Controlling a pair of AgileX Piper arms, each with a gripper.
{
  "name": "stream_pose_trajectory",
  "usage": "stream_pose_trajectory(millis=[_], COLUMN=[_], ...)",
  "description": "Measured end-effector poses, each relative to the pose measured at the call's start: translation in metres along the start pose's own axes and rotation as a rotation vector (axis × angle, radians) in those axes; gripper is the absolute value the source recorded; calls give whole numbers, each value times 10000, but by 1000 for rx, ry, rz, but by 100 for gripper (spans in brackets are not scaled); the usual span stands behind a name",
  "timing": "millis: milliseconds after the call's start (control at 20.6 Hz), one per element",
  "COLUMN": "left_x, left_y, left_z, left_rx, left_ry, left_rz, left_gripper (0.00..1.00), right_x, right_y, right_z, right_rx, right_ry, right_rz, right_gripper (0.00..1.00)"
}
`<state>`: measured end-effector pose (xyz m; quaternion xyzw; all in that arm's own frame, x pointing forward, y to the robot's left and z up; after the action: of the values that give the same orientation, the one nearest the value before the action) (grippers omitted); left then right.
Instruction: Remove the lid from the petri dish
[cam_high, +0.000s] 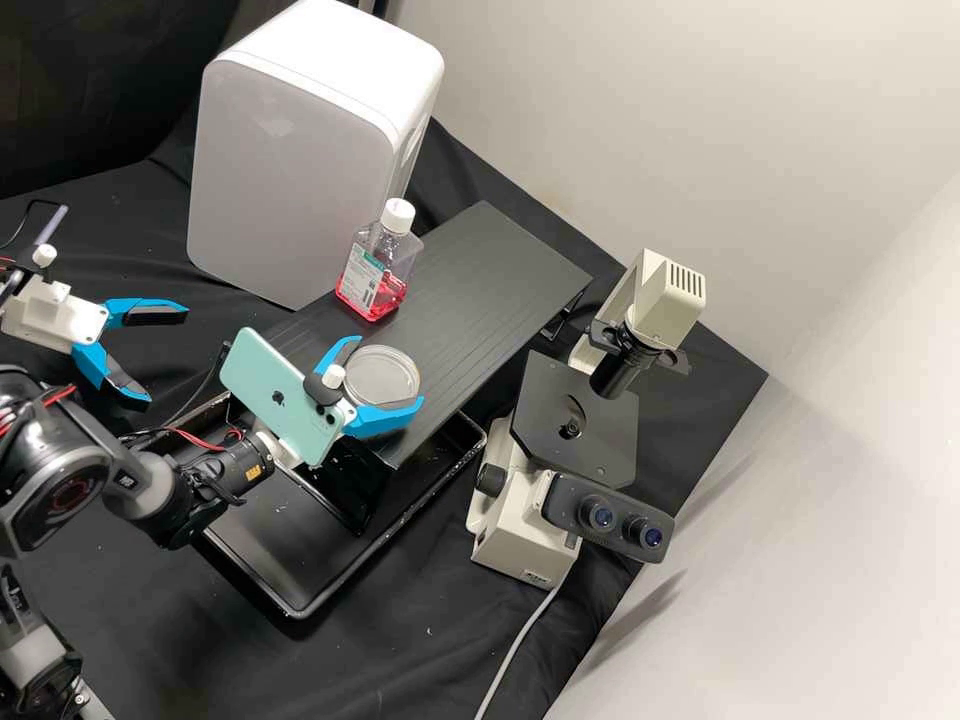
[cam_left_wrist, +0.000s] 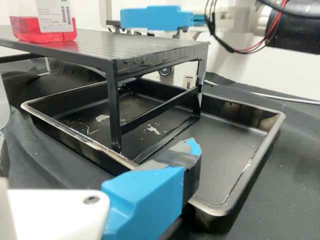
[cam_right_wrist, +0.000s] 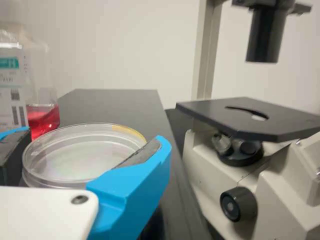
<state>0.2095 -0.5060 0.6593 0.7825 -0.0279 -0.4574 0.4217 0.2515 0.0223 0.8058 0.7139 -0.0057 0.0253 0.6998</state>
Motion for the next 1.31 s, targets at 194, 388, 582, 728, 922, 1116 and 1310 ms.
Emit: stream_pose_trajectory(millis=[194,388,582,728,922,1116,1310], left_x=[0,0,0,0,0,1,1], left_y=[0,0,0,0,0,-2,-1], left_z=[0,0,0,0,0,-1,-2], left_rx=[0,0,0,0,0,0,-1], left_ry=[0,0,0,0,0,0,2], left_rz=[0,0,0,0,0,-1,0], left_gripper=[100,100,100,100,100,100,100], right_x=[26,52,54,60,98,199,259], right_y=[-79,-100,-109,-118,-130,-167,-183], right_z=[46,58,47,51,32,17,26], right_rx=[-1,-15,-22,-30,-29,-43,-43], right_ry=[-21,-19,-15,-15,-3,6,2], right_rz=[-28,-27,-25,-27,-26,-33,-31], right_gripper=[0,0,0,0,0,0,0])
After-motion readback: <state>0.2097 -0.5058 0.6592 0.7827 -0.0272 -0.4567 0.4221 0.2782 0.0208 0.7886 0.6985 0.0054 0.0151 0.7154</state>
